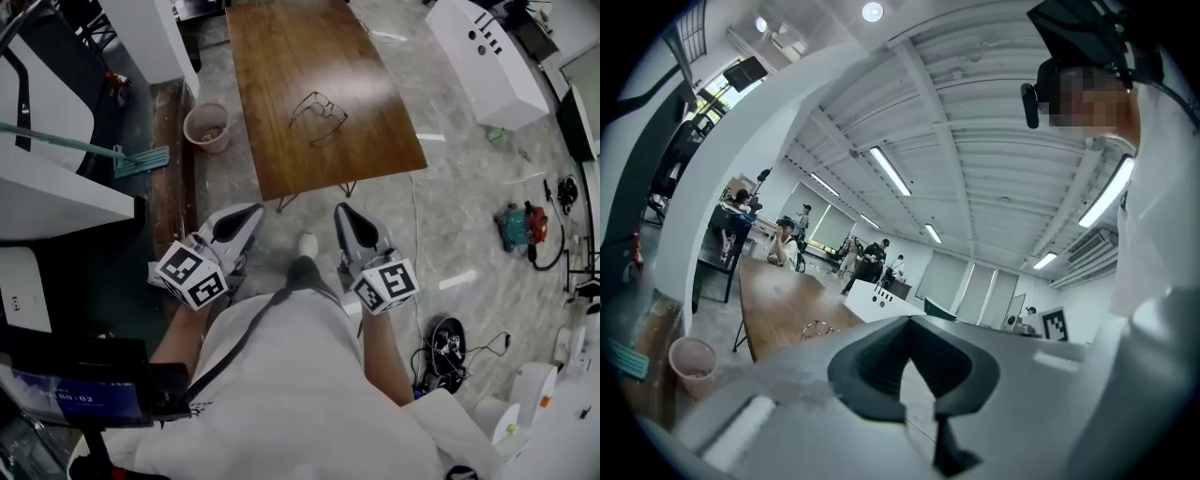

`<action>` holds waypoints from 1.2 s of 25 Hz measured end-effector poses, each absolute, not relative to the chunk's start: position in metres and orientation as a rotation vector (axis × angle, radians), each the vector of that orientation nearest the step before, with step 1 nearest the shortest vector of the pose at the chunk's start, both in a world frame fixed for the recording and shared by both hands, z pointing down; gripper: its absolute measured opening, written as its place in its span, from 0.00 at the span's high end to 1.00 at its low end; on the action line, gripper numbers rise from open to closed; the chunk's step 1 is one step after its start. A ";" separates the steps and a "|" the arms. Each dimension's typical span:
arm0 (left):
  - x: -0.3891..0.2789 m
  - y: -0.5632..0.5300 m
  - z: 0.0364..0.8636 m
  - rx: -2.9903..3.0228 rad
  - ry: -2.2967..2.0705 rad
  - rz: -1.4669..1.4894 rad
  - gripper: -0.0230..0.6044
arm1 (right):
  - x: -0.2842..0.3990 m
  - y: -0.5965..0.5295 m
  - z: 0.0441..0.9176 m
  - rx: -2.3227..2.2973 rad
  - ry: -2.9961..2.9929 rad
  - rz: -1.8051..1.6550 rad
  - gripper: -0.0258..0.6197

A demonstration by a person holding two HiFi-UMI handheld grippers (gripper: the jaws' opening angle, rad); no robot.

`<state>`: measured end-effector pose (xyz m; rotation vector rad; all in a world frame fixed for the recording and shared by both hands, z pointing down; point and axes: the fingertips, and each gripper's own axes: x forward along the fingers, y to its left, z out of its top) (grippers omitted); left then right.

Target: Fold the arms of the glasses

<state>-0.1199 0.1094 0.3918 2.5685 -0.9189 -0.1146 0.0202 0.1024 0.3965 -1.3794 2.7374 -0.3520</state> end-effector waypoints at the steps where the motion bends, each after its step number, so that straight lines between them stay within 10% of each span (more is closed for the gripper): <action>1: -0.114 0.095 0.391 2.564 -0.935 -0.115 0.96 | 0.027 0.088 0.398 -1.375 2.749 -0.353 0.95; 30: -0.025 -0.117 0.419 2.414 -1.238 -0.081 0.96 | 0.105 -0.160 0.459 -1.092 3.054 -0.462 0.95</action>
